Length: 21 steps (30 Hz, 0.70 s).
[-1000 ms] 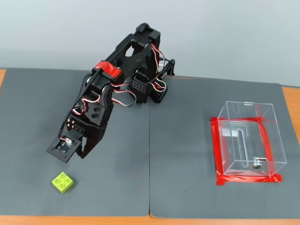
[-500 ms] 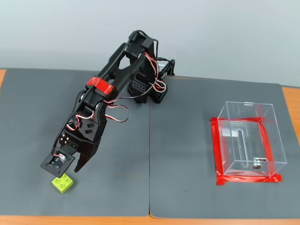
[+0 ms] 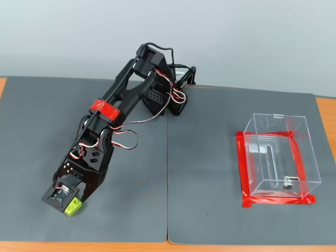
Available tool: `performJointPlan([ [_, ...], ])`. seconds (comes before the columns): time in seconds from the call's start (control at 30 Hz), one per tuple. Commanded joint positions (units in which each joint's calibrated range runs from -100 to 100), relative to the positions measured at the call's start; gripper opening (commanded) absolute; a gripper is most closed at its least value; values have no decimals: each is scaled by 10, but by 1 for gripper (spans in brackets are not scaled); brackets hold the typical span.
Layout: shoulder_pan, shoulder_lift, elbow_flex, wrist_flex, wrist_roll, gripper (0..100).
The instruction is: Pick the green lego block and place it into the transparent box
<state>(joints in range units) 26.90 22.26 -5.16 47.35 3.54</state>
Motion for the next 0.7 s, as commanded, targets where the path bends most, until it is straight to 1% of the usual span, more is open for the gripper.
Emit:
performJointPlan([
  [0.0, 9, 13, -54, -7, -3, 36],
  [0.37, 3, 67, -103, -7, -3, 36],
  [0.67, -10, 86, -105, -7, -3, 36],
])
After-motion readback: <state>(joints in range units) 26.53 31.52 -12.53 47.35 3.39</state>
